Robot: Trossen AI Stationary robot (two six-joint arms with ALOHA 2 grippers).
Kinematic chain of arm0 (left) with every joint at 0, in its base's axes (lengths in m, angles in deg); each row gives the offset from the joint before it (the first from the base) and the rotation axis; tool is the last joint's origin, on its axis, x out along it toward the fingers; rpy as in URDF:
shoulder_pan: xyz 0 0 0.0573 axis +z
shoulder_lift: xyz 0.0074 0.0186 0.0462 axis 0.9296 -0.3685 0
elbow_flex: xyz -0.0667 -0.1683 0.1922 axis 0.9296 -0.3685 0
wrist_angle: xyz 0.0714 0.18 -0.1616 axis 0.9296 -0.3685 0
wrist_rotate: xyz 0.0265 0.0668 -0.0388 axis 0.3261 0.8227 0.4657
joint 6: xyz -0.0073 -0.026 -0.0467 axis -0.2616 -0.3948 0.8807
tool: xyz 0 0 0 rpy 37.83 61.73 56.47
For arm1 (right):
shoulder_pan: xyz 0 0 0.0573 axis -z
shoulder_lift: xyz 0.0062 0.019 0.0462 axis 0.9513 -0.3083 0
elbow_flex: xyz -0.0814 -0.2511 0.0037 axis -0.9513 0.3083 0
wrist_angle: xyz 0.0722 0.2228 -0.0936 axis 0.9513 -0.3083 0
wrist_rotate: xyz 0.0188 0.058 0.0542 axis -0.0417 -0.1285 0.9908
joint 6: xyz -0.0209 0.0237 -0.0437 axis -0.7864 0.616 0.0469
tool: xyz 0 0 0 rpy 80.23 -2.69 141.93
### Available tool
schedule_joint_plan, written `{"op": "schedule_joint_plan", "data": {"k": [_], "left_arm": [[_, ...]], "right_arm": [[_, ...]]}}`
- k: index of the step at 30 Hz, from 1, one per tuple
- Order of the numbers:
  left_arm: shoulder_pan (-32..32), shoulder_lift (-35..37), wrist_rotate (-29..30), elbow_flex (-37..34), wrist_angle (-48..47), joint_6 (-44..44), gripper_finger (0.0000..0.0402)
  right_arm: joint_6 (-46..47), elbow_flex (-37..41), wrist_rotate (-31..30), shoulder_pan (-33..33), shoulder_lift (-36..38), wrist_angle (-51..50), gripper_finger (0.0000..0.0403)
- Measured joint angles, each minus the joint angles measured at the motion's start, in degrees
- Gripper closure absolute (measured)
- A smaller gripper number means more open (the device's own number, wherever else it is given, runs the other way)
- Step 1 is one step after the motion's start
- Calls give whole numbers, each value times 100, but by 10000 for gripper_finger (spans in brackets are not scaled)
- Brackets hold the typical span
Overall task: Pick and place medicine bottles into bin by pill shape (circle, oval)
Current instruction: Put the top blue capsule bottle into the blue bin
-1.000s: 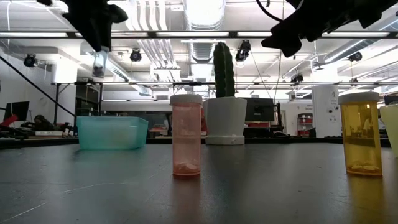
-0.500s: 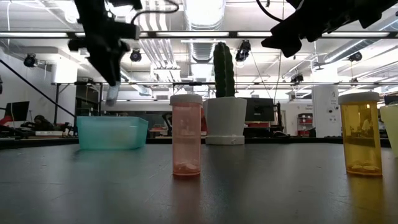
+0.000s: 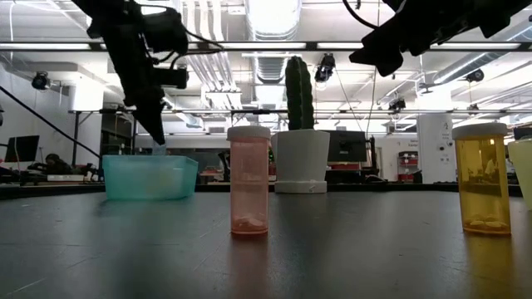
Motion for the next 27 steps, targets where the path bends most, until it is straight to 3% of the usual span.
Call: {"op": "schedule_joint_plan", "data": {"k": [27], "left_arm": [[164, -612, -127, -268, 723, 262, 302]], "right_arm": [[-4, 4, 2, 7, 0, -15, 188]]}}
